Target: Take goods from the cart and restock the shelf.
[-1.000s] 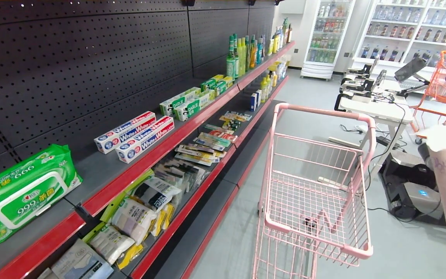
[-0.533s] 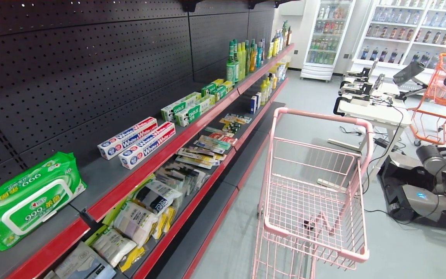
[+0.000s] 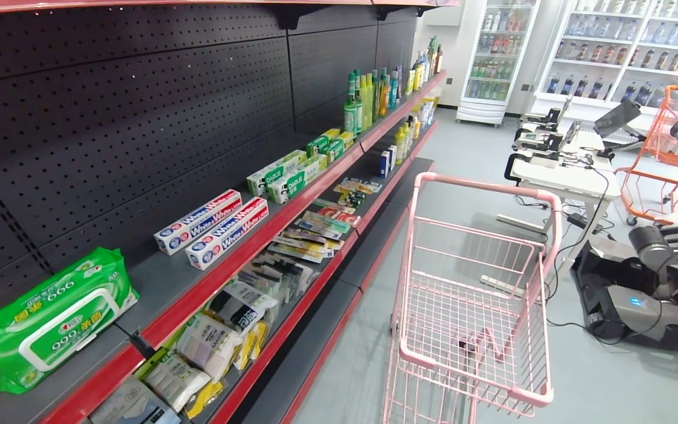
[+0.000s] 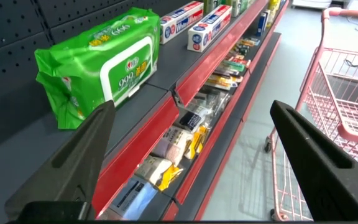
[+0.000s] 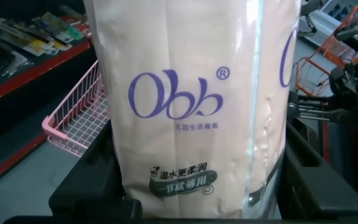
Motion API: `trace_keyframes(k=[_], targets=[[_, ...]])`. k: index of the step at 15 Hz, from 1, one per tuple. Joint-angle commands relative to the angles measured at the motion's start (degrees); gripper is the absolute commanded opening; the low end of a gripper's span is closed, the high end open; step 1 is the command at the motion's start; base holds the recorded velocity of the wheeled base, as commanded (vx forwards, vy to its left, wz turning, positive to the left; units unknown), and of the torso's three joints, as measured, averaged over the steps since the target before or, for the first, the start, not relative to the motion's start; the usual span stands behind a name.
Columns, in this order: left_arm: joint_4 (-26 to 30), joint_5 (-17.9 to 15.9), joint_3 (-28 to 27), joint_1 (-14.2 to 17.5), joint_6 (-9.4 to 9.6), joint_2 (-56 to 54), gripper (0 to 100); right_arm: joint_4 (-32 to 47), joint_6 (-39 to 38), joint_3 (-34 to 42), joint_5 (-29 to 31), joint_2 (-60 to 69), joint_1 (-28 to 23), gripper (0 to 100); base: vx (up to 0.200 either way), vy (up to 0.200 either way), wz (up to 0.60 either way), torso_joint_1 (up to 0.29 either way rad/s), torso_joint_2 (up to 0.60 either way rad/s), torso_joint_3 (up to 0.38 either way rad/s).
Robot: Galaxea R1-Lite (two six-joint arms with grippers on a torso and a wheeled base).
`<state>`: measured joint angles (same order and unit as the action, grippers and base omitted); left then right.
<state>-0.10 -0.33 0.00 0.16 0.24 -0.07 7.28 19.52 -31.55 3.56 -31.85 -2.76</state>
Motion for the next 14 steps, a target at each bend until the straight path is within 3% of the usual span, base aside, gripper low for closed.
trace_keyframes(k=[1, 12, 14], targets=[[0.01, -0.02, 0.0, 0.02, 0.02, 0.07, 100, -0.07, 0.43, 0.26, -0.13, -1.81, 0.12, 0, 0.0, 0.0, 0.0, 0.159, -0.32, -0.163], [0.01, -0.02, 0.0, 0.02, 0.02, 0.07, 100, -1.92, 0.79, 1.58, 0.13, -4.36, -0.15, 0, 0.0, 0.0, 0.0, 0.094, -0.19, -0.097], [0.01, -0.02, 0.0, 0.02, 0.11, 0.07, 100, -1.92, 0.87, 1.49, 0.75, -4.62, -1.29, 0, 0.0, 0.0, 0.6, 0.002, 0.0, -0.005]])
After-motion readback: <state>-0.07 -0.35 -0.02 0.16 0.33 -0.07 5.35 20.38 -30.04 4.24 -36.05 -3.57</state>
